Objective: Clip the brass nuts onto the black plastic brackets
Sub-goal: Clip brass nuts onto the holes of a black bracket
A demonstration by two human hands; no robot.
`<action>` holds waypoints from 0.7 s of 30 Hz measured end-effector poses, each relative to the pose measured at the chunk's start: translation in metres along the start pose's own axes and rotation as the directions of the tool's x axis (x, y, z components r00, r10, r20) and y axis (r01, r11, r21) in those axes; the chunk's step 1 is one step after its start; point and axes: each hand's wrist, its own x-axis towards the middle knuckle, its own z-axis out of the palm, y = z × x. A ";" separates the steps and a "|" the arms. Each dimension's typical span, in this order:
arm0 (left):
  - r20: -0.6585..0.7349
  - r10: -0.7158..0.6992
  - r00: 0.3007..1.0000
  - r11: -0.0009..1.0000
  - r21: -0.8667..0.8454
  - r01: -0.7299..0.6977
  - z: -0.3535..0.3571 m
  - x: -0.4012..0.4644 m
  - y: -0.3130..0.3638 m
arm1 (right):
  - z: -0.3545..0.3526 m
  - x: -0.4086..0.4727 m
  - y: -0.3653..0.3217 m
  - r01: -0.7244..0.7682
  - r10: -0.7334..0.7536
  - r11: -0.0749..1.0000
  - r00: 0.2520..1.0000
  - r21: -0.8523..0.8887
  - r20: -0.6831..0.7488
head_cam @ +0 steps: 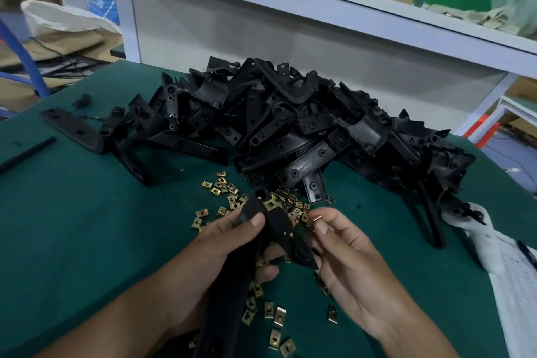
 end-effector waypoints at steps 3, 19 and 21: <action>0.001 -0.007 1.000 0.999 0.035 0.007 -0.002 -0.001 -0.001 | -0.002 0.000 -0.001 0.011 -0.011 1.000 1.000 -0.001 0.022; 0.018 0.083 0.996 0.957 0.277 -0.085 -0.002 0.005 -0.006 | 0.000 -0.001 0.002 0.023 -0.023 1.000 0.998 0.003 0.059; 0.035 0.073 0.997 0.956 0.284 -0.080 -0.001 0.005 -0.006 | -0.001 -0.001 0.002 0.014 -0.014 1.000 0.998 -0.002 0.061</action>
